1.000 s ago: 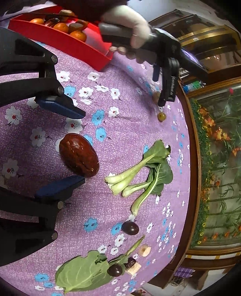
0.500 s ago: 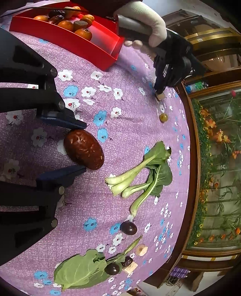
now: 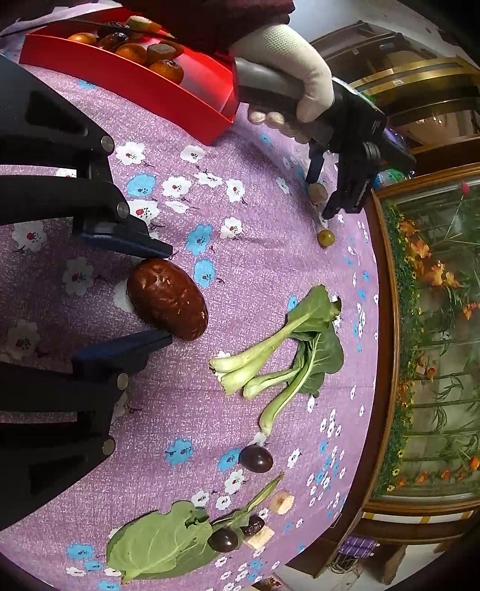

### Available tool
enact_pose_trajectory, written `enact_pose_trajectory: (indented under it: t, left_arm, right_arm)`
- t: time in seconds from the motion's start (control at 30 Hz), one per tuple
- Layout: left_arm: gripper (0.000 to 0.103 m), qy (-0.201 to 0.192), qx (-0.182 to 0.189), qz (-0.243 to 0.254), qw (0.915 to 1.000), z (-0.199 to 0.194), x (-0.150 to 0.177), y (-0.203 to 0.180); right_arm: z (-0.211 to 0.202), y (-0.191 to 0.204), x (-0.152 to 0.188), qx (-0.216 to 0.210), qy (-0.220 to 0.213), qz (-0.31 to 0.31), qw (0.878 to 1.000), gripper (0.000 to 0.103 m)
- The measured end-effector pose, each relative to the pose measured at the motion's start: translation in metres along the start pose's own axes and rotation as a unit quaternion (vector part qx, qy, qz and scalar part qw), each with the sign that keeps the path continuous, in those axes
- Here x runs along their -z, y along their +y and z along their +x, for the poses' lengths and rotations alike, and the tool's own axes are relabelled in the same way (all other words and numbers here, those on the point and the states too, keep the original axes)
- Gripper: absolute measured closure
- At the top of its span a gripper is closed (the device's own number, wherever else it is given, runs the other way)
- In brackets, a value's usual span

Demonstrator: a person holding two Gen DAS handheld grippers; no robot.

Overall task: Organize fruits
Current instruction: 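Grasp the brown round ball with the left tool while the right tool grasps the large red date, then carry the brown ball and red date into the red tray and open both tools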

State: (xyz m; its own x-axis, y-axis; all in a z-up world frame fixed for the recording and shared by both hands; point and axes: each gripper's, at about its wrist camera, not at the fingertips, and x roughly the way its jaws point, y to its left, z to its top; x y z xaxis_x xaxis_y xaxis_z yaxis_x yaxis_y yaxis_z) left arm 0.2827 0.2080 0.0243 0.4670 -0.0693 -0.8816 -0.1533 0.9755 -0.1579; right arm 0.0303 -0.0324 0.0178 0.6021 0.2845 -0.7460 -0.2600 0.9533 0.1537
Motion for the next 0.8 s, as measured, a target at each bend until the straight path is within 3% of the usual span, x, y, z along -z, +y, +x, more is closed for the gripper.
enact_pose_trajectory:
  t: [0.2,0.37,0.53,0.8]
  left_arm:
    - [0.074,-0.002,0.038,-0.017,0.9992,-0.016,0.014,0.003]
    - [0.074,-0.018,0.076,-0.009,0.9969,-0.053,0.036,0.003]
    - [0.074,-0.035,0.117,-0.015,0.9924,-0.097,0.068,0.011]
    - [0.074,-0.050,0.145,0.004,0.9881,-0.146,0.132,0.008]
  right_arm:
    - [-0.001,-0.007,0.000,-0.014,-0.004,0.020,1.000,0.064]
    - [-0.003,-0.014,-0.001,-0.041,-0.001,0.046,0.998,0.066]
    - [-0.012,-0.008,-0.002,-0.046,-0.013,0.038,0.998,0.067]
    - [-0.011,-0.001,-0.001,-0.048,0.003,0.022,0.999,0.060]
